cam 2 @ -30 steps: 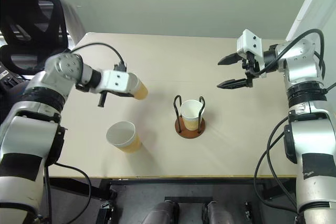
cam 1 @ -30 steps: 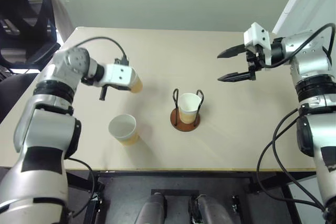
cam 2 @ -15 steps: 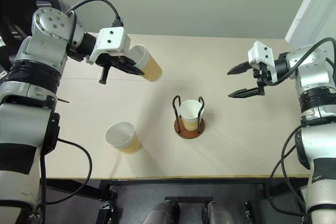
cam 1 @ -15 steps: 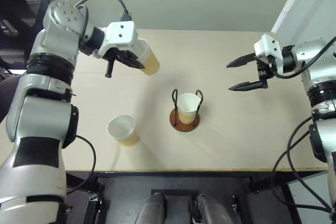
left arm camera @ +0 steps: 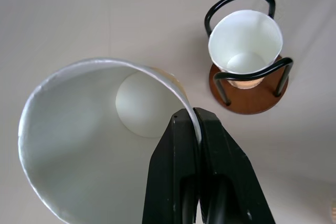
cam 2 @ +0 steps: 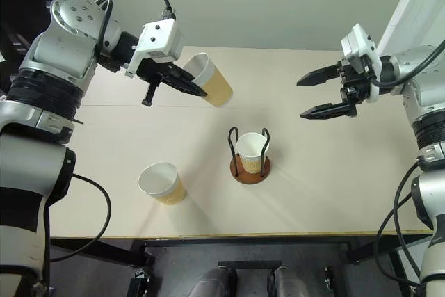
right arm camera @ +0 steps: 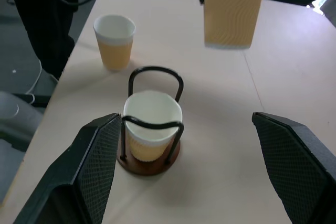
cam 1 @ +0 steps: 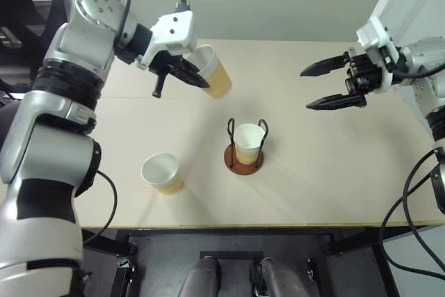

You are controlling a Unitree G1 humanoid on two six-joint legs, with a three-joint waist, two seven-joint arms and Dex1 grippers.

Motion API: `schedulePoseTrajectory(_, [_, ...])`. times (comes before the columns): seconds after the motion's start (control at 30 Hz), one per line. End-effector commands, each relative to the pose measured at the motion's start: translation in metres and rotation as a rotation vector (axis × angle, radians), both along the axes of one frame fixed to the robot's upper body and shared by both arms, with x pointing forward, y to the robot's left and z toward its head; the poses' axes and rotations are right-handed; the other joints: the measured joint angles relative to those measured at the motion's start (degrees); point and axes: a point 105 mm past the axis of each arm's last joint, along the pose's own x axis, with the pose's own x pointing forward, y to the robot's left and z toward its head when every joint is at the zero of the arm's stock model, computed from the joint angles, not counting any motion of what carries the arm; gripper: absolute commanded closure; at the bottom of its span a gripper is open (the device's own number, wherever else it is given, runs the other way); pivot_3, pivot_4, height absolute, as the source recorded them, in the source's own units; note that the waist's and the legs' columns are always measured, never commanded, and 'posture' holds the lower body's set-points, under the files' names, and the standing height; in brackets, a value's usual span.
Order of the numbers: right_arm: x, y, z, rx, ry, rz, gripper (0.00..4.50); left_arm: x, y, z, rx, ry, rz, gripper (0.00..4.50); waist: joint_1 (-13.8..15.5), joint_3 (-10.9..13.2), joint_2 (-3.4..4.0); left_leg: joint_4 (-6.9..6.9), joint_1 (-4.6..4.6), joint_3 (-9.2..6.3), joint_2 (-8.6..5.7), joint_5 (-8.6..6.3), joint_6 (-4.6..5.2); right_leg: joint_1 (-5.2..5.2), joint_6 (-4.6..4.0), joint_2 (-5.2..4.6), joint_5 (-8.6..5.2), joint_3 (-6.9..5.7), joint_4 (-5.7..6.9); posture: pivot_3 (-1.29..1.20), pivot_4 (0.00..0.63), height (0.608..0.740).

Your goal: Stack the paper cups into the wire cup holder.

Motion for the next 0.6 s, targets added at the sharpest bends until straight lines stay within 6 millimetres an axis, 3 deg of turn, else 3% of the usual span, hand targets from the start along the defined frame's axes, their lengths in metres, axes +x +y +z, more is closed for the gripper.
schedulePoseTrajectory(0.03, [-0.002, -0.001, 0.020, 0.049, -0.026, 0.000, 0.45, -0.011, -0.009, 0.013, 0.002, -0.007, -0.064, 4.44, -0.1, 0.0, 0.00, 0.00, -0.01, 0.03, -0.01, 0.00, 0.01, 0.00, 0.00, 0.02, 0.00, 0.00, -0.03, 0.00, 0.150, 0.740])
schedulePoseTrajectory(0.27, [0.009, -0.015, 0.013, 0.012, -0.026, -0.082, 0.45, -0.016, -0.030, 0.015, -0.009, 0.020, -0.123, 4.44, 0.2, 0.0, 0.02, 0.00, -0.08, -0.01, -0.04, -0.06, 0.11, 0.01, 0.10, -0.05, 0.06, -0.01, -0.16, 0.00, 0.150, 0.740])
schedulePoseTrajectory(0.6, [0.009, -0.021, 0.011, -0.017, -0.026, -0.104, 0.45, -0.021, -0.054, 0.023, 0.048, 0.027, -0.174, 4.44, 0.5, 0.0, 0.05, -0.01, -0.12, 0.07, -0.05, -0.14, 0.15, 0.00, 0.14, -0.03, 0.09, -0.02, -0.27, 0.00, 0.150, 0.740])
